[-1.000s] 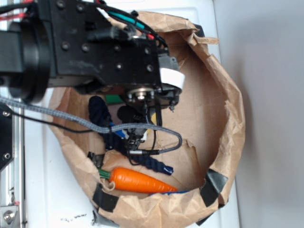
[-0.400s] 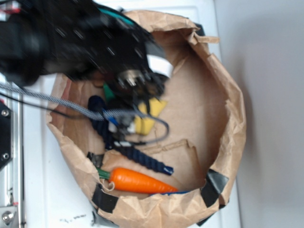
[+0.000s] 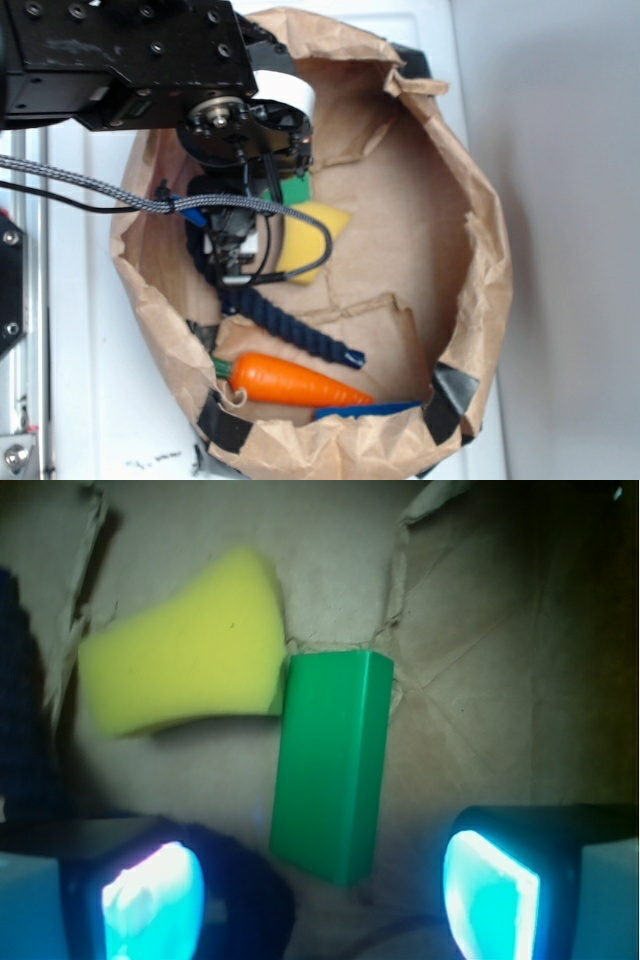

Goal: Grab the green block.

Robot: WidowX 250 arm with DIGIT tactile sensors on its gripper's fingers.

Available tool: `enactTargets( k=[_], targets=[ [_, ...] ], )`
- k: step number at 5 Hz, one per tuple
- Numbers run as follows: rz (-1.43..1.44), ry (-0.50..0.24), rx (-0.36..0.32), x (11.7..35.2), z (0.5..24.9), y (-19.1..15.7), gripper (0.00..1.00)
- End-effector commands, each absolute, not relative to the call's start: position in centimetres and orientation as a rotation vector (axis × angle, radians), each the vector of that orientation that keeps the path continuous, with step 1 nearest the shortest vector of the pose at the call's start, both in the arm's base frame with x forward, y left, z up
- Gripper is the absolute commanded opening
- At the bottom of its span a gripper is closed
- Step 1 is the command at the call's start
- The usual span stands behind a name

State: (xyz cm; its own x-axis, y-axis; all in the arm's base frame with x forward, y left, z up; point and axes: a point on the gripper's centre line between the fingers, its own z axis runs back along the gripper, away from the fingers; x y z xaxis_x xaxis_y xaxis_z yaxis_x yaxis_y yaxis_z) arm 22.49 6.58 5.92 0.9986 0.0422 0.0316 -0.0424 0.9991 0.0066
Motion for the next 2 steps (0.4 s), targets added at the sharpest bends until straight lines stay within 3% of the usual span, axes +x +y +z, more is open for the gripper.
enactTargets(
  k=[1,2],
  targets=[
    [0.092,-0.092,0.089,25.3,3.9,4.6,1.00],
    [0.084,-0.134,0.128,25.1,2.5,3.5,0.88]
  ],
)
